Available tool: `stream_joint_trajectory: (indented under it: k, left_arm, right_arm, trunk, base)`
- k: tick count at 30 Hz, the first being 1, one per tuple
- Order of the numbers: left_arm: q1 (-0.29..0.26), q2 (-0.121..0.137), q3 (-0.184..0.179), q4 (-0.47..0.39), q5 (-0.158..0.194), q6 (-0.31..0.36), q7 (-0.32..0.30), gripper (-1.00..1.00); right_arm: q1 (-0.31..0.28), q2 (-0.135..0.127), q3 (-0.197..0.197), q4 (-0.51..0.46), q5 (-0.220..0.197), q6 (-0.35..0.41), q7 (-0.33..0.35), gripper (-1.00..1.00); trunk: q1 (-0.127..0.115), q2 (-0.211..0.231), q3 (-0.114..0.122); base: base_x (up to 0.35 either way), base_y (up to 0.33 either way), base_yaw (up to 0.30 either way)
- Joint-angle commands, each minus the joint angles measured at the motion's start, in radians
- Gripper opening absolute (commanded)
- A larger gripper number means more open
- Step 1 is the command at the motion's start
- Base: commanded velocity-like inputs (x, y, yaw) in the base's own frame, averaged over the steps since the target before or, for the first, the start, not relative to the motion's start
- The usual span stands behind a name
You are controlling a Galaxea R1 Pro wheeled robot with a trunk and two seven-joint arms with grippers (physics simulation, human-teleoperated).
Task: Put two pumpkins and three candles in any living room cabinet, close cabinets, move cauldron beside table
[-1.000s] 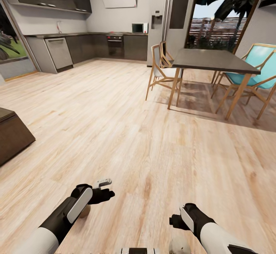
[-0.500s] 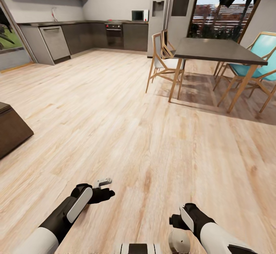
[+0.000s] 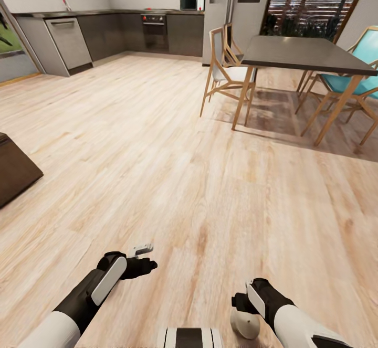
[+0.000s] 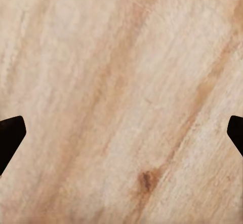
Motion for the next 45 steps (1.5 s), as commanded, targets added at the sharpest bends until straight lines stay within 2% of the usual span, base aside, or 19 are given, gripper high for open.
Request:
stream_joint_trajectory:
  k: [1,7,22,26,45]
  left_arm:
    - [-0.001,0.001,-0.004,-0.001,0.011,0.001,0.01,1.0]
    - [-0.001,0.001,-0.004,-0.001,0.011,0.001,0.01,1.0]
    - [-0.001,0.001,-0.004,-0.001,0.011,0.001,0.01,1.0]
    - [-0.001,0.001,-0.004,-0.001,0.011,0.001,0.01,1.0]
    - [-0.001,0.0,-0.004,-0.001,0.011,0.001,0.01,1.0]
  right_arm:
    - [0.0,0.001,-0.008,-0.002,0.004,0.004,-0.003,1.0]
    - [0.0,0.001,-0.007,-0.002,0.004,0.002,-0.003,1.0]
    - [0.0,0.001,-0.007,-0.002,0.004,0.001,-0.003,1.0]
    - [0.0,0.001,-0.007,-0.002,0.004,0.001,-0.003,1.0]
    - [0.0,0.001,-0.007,-0.002,0.004,0.001,-0.003,1.0]
  trunk:
    - [0.0,-0.001,-0.005]
    - [0.003,-0.002,-0.028]
    - [0.003,-0.002,-0.028]
    - [0.005,-0.003,-0.043]
    - [0.005,-0.003,-0.043]
  base:
    - [0.0,0.0,0.0]
    - [0.0,0.0,0.0]
    - [0.0,0.0,0.0]
    - [0.0,0.0,0.0]
    - [0.0,0.0,0.0]
